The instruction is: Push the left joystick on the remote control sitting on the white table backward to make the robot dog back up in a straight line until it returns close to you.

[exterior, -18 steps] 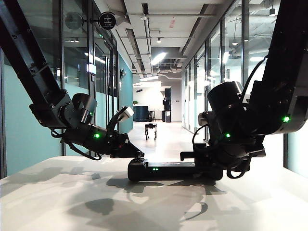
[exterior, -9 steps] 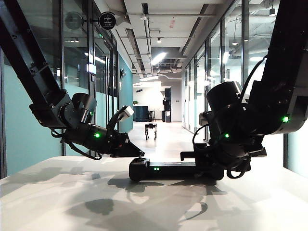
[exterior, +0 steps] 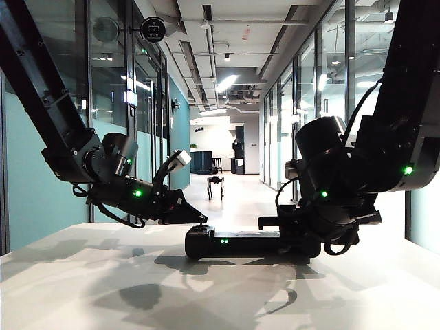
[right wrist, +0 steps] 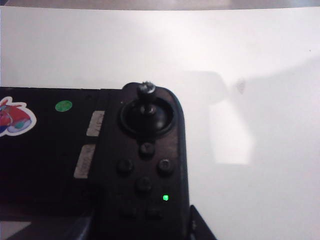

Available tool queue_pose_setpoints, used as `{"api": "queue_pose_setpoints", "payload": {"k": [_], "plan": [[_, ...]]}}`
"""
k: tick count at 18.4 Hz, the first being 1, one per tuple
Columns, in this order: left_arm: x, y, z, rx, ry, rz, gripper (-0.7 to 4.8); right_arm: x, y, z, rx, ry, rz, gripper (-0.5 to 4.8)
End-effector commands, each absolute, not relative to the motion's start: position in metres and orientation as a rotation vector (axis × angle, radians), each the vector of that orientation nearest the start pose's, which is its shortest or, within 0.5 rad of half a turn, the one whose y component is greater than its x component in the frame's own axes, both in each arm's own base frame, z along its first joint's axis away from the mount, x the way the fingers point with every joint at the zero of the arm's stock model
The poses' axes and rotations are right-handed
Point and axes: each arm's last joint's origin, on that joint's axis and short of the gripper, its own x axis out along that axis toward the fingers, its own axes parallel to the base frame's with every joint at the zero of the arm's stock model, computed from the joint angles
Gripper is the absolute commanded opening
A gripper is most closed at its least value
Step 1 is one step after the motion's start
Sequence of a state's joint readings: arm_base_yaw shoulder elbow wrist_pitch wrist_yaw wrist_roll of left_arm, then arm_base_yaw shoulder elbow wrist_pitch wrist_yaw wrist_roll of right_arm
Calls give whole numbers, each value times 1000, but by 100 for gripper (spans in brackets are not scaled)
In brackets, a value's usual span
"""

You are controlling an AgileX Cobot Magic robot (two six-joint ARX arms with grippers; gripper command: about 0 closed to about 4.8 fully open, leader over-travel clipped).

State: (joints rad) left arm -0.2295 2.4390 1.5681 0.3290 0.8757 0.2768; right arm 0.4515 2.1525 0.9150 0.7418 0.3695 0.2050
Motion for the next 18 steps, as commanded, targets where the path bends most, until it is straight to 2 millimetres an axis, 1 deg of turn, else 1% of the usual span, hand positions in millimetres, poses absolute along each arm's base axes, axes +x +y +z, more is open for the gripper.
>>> {"api": "queue_pose_setpoints", "payload": {"k": [1, 18], "plan": [[481, -136, 83, 71, 360, -1169, -6, 353, 159, 72, 23, 425, 17, 201], [479, -136, 81, 64, 379, -1188, -6, 354, 159, 72, 23, 425, 17, 201]]}}
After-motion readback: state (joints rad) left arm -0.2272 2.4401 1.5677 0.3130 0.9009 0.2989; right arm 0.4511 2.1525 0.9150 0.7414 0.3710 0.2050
